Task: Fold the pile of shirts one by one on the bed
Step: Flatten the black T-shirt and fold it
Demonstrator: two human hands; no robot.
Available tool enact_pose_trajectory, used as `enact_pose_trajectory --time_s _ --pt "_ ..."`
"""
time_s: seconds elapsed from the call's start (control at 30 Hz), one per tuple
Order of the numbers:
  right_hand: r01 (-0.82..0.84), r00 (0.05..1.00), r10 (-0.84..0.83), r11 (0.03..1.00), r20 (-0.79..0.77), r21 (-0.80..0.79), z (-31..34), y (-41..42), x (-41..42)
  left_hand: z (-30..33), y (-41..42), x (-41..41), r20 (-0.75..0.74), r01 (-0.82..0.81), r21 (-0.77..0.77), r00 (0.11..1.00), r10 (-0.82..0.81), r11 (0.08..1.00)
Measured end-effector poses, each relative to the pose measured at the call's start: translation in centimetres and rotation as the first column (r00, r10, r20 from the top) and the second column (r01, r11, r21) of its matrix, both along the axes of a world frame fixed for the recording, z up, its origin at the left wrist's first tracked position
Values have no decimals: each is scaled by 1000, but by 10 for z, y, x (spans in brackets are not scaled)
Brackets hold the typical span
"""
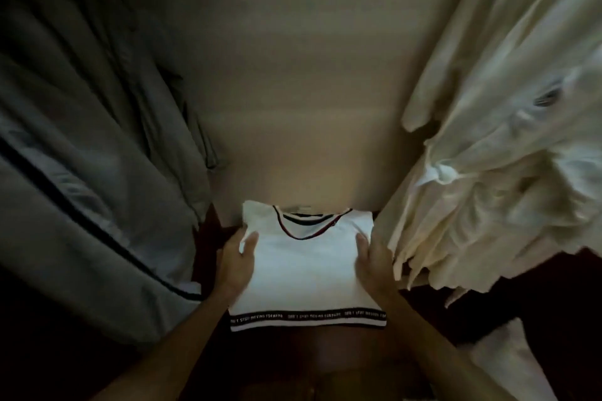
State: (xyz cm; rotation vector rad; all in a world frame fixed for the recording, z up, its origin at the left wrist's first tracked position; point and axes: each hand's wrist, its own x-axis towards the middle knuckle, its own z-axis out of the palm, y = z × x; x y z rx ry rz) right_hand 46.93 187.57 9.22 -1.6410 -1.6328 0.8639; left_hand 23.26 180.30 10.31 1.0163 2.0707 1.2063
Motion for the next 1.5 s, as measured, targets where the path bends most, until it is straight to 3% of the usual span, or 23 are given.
enact_pose_trajectory --time_s 0.17,0.37,0.47,0.7,0.77,0.87,0.93,1.07,1.17,1.23,1.33,1.4,1.47,1.5 --pt "-70 996 60 986 -71 -153 -118 70 -24 -113 58 -19 8 -76 -86 997 77 993" --pt "-154 978 136 983 -157 -104 -240 123 -56 -226 113 -32 100 -283 -202 946 308 937" --pt "-124 979 107 988 -176 -87 -267 152 -83 -256 141 -53 67 -333 -188 934 350 924" --pt "-67 968 21 982 -249 -179 -307 239 -138 -317 224 -134 85 -280 -86 954 287 956" --pt "-108 971 35 946 -237 -306 -336 263 -146 -352 241 -154 119 -293 -173 941 316 940" --pt "-117 962 -60 793 -268 -598 -371 268 -140 -391 225 -161 236 -286 -409 884 403 867" --pt "-109 974 -39 783 -223 -612 -384 256 -126 -398 200 -151 200 -262 -487 895 398 833" --pt "-223 967 99 778 -236 -587 -377 232 -103 -393 169 -130 170 -270 -417 915 367 868" --pt "-282 954 173 796 -246 -535 -379 230 -97 -390 172 -131 36 -255 -370 957 289 893" --pt "-263 958 170 836 -229 -482 -383 232 -97 -388 179 -137 -53 -297 -337 953 297 893" --pt "-224 956 93 846 -279 -484 -385 230 -95 -387 178 -145 -45 -361 -358 928 370 862" --pt "-215 976 168 838 -138 -502 -388 222 -97 -395 168 -145 14 -337 -439 924 382 833" --pt "-89 950 199 910 239 -405 -393 212 -103 -396 166 -134 -6 -318 -499 932 364 806" --pt "-37 895 161 956 415 -292 -391 210 -110 -394 171 -126 -92 -311 -514 947 308 800"
